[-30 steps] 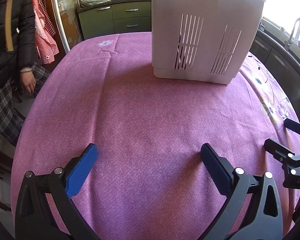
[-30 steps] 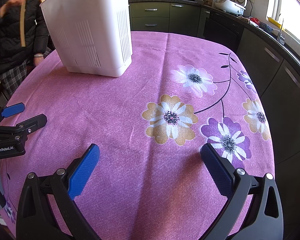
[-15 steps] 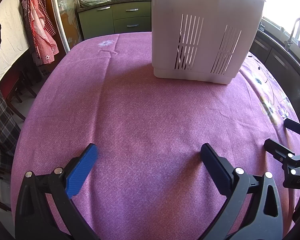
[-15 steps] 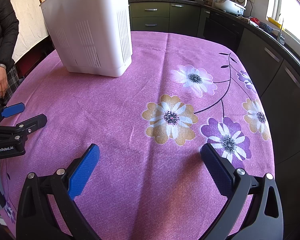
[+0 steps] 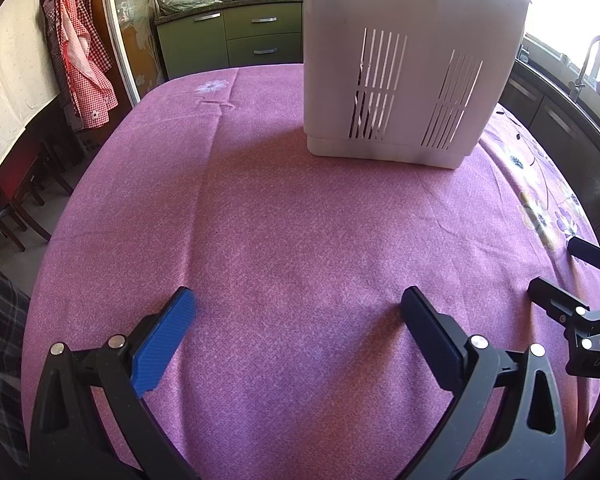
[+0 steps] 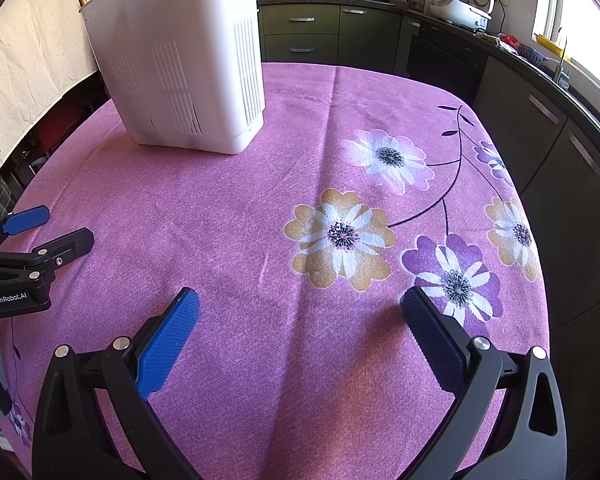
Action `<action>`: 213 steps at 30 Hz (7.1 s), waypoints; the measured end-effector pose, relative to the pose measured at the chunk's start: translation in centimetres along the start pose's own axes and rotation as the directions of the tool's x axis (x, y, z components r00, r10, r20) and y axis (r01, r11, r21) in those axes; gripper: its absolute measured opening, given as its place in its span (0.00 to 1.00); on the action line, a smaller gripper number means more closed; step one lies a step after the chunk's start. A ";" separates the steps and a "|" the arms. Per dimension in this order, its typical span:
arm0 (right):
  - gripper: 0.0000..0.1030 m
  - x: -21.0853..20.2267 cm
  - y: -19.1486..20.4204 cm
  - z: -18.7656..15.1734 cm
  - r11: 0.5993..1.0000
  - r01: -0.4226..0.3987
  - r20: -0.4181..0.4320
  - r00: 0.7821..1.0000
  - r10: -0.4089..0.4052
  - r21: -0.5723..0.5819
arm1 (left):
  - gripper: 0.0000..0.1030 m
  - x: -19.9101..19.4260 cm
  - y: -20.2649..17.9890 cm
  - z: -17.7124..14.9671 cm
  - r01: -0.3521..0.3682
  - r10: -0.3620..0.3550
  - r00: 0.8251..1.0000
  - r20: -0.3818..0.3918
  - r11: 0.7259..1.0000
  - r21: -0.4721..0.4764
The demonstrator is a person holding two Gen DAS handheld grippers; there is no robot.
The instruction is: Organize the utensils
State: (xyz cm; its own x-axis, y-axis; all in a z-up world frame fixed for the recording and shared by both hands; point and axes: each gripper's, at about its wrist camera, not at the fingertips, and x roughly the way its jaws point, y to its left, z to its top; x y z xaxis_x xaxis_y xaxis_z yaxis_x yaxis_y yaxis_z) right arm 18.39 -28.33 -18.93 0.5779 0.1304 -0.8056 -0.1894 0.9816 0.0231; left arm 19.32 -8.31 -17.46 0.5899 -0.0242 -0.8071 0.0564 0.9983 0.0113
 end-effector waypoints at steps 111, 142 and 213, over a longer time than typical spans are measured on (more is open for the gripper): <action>0.51 1.0 12.5 4.4 0.995 -0.028 -0.388 0.919 0.062 0.094 | 0.95 -20.5 7.7 2.0 0.026 -0.022 0.926 0.378 1.000 -0.006; 0.07 -23.9 7.6 16.5 0.961 -0.275 0.422 0.870 0.254 -0.011 | 0.95 -21.0 8.9 3.2 -0.032 0.045 0.920 0.390 0.999 -0.039; 0.96 -28.3 7.8 -8.3 1.000 0.011 0.567 0.824 -0.016 0.011 | 0.95 -25.0 5.2 -3.3 0.061 -0.083 0.907 0.412 0.996 0.066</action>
State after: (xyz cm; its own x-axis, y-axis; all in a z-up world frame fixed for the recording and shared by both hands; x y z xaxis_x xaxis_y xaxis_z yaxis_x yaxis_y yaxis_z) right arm -6.00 -25.55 -0.81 0.9289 0.1709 -0.3286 -0.1738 0.9846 0.0207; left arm 2.22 -2.34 0.82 0.8626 -0.1265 -0.4899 0.1455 0.9894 0.0009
